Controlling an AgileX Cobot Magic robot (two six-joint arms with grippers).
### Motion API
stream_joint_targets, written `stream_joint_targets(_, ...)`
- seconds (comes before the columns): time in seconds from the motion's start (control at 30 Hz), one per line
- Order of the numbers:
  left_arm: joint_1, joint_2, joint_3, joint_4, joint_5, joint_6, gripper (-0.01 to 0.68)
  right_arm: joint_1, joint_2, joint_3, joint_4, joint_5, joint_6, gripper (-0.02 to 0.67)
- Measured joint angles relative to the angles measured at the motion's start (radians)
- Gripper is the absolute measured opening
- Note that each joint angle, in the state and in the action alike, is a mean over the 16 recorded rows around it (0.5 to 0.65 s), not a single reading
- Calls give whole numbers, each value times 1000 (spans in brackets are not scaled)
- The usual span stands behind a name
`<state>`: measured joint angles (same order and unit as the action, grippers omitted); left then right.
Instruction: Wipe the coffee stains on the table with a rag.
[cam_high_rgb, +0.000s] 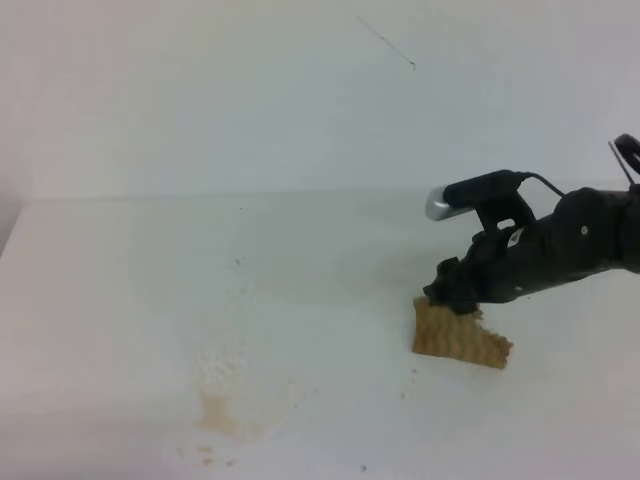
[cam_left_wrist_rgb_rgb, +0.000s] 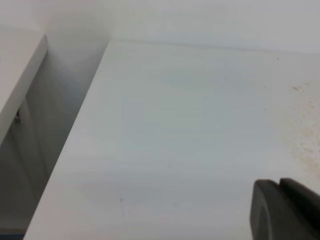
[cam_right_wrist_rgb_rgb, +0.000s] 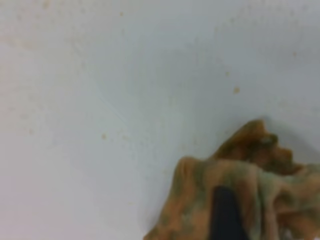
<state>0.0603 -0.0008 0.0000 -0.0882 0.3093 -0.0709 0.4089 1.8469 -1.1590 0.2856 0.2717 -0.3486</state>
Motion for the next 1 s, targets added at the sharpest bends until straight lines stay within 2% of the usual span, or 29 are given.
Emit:
stream_joint_targets(0.13,0,0,0,0,0,0,-2,0,-91,0,-3,20,-16,514)
stream_joint_targets(0.2,0,0,0,0,2,0,-2,0,-153,0,-10,40,-24,529)
stream_joint_targets(0.27,0,0,0,0,2,0,-2,0,-224,0,-20,71,-31,513)
stream_joint_targets(0.33,0,0,0,0,1,0,-2,0,-301,0,-31,111,-37,468)
stream_joint_targets(0.53,0,0,0,0,1,0,-2,0,-553,1,-75,270,-36,264)
stream_joint_targets(0.77,0,0,0,0,-2,0,-2,0,-849,51,-188,406,70,48)
stream_joint_targets(0.87,0,0,0,0,-1,0,-3,0,-979,117,-253,411,154,7)
stream_joint_targets(1.0,0,-2,2,0,-1,0,-3,0,-1143,239,-350,364,278,4)
